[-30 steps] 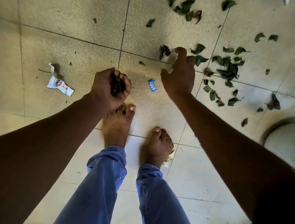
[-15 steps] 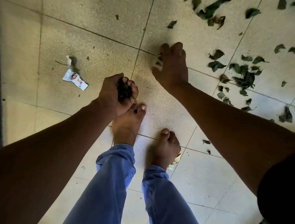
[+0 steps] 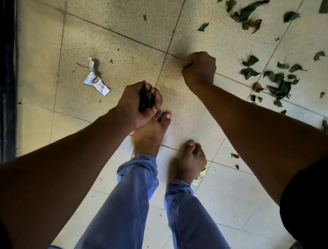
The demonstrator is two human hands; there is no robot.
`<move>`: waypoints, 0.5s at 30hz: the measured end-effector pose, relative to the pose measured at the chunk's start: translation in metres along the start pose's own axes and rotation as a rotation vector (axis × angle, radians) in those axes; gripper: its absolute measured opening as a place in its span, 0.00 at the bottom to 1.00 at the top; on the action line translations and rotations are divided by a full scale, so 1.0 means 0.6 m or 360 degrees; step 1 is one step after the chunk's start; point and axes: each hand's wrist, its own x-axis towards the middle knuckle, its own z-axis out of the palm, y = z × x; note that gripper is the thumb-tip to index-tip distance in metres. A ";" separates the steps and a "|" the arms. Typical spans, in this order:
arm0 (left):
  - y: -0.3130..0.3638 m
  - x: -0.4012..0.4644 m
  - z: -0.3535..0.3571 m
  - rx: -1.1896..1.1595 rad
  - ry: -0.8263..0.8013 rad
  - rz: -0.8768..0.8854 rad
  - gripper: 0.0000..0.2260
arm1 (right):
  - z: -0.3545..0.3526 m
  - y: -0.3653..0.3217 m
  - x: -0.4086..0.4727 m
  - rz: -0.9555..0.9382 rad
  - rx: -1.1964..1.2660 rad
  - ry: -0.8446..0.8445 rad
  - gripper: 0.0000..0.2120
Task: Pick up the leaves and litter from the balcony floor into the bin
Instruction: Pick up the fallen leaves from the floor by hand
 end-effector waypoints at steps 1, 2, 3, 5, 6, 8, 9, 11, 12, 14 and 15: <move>-0.001 -0.008 -0.001 0.0031 0.0024 -0.0007 0.21 | -0.013 -0.015 -0.010 0.0274 0.0353 -0.0032 0.08; -0.002 -0.016 -0.004 0.0060 0.0054 -0.0006 0.22 | -0.029 -0.032 -0.029 0.0448 0.0696 -0.0113 0.07; -0.003 -0.028 -0.003 0.0082 0.0081 -0.0001 0.23 | -0.049 -0.052 -0.056 0.0484 0.0971 -0.0238 0.07; -0.004 -0.048 0.001 0.0074 0.0099 0.0021 0.24 | -0.083 -0.091 -0.118 0.0338 0.1282 -0.0434 0.07; -0.003 -0.060 0.009 0.0059 0.0088 0.0032 0.25 | -0.102 -0.110 -0.152 0.0240 0.1330 -0.0467 0.07; -0.001 -0.087 0.030 0.0067 0.0028 0.0077 0.25 | -0.132 -0.137 -0.215 0.0044 0.1166 -0.0428 0.09; -0.002 -0.103 0.040 0.0125 -0.0009 0.0092 0.24 | -0.146 -0.150 -0.245 -0.0061 0.1012 -0.0370 0.10; -0.005 -0.134 0.051 0.0243 -0.0109 0.0077 0.16 | -0.164 -0.171 -0.297 -0.0257 0.0725 -0.0210 0.11; -0.004 -0.153 0.055 0.0239 -0.0151 0.0026 0.12 | -0.172 -0.178 -0.320 -0.0326 0.0598 -0.0124 0.10; 0.001 -0.192 0.074 0.0171 -0.0196 -0.0070 0.09 | -0.191 -0.191 -0.360 -0.0405 0.0315 -0.0011 0.08; 0.004 -0.206 0.081 0.0147 -0.0199 -0.0080 0.08 | -0.199 -0.199 -0.376 -0.0414 0.0183 0.0003 0.07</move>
